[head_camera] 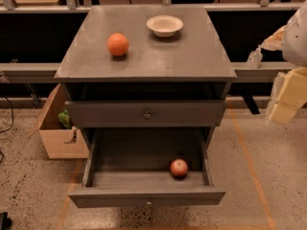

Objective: Pick apple from middle drawer and place on counter

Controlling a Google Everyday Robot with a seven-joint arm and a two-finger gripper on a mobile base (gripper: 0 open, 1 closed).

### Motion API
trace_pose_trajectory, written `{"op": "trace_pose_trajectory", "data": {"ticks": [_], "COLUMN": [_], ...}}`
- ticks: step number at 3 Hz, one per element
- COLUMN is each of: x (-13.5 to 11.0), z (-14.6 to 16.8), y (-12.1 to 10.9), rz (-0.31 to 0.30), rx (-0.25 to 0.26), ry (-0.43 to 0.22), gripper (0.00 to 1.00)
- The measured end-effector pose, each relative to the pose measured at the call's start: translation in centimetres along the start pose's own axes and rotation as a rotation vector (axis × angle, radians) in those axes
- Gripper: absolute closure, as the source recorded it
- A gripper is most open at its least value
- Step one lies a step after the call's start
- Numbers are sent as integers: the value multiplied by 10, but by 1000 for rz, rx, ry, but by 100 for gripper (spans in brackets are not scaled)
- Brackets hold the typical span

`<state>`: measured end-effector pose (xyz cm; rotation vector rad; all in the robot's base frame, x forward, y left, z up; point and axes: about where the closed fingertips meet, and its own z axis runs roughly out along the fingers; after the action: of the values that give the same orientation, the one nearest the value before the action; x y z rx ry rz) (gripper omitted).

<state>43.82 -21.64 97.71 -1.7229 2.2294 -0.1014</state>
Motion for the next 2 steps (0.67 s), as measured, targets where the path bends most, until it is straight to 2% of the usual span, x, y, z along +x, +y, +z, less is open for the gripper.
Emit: {"op": "trace_pose_trajectory", "data": {"ticks": [1,2], "x": [-1,3], "z": [0,33], "y": [0,5], "rz": [-2,23], "rx": [2,-23], "ry": [-3,-56], "gripper": [0,0]}}
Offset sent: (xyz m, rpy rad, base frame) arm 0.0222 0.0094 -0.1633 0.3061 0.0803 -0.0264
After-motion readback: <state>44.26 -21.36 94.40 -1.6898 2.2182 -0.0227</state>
